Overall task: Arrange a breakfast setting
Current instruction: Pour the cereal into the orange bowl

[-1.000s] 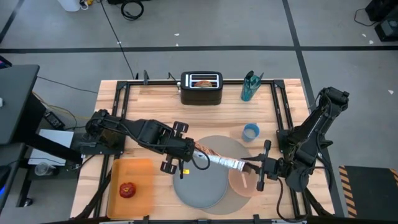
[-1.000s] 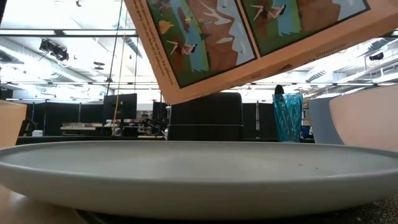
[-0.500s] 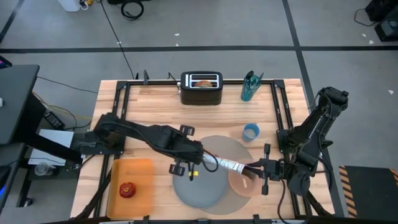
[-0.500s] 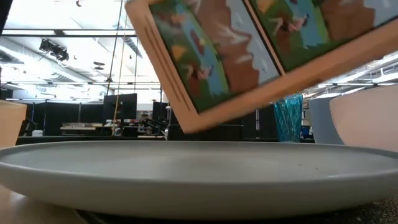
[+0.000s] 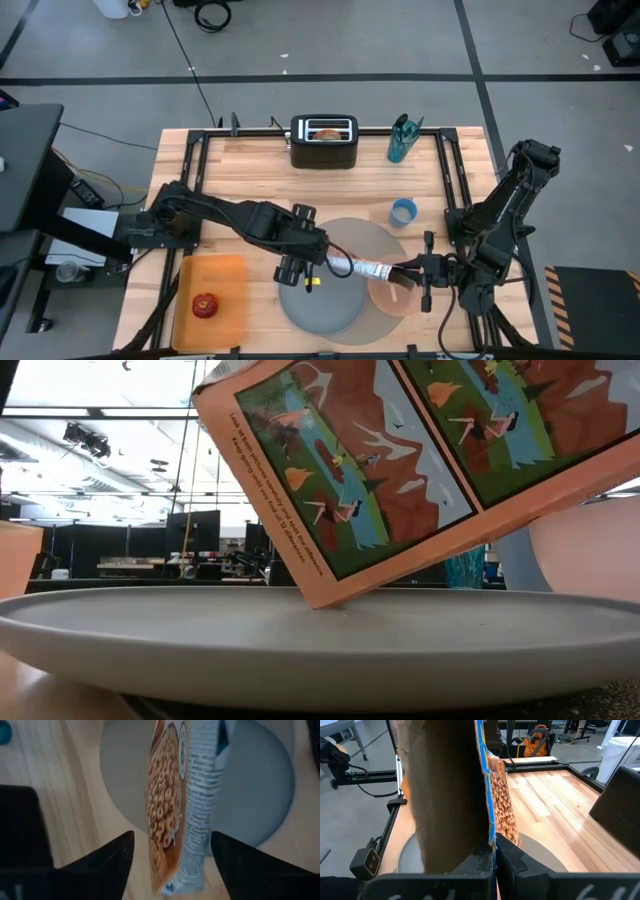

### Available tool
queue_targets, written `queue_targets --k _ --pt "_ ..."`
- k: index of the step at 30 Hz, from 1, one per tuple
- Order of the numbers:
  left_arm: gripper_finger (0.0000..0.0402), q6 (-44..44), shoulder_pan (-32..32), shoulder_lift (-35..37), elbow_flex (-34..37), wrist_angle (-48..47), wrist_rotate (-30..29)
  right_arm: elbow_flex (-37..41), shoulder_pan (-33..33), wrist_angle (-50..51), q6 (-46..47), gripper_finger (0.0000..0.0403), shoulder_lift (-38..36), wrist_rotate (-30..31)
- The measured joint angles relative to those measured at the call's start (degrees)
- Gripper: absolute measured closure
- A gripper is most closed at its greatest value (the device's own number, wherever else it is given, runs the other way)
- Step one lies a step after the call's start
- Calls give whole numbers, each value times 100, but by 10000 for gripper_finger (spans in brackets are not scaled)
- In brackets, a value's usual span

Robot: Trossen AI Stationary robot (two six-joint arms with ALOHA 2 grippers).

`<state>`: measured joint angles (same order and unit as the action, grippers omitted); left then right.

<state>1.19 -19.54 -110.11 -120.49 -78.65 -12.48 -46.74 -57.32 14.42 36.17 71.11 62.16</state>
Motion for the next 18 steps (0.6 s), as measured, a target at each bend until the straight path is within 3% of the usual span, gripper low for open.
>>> queue_targets --k 5,8,11,18 --pt "116 294 -250 415 92 -99 -602 0 -11 9 81 394 2 43" --pt "116 445 -503 814 657 132 -1089 0 -11 41 138 394 2 96" --pt "116 685 -704 1472 1689 764 -1345 0 -11 41 136 394 2 122" --pt "115 1490 -1037 3308 4881 2993 -1655 0 -11 42 180 394 2 122"
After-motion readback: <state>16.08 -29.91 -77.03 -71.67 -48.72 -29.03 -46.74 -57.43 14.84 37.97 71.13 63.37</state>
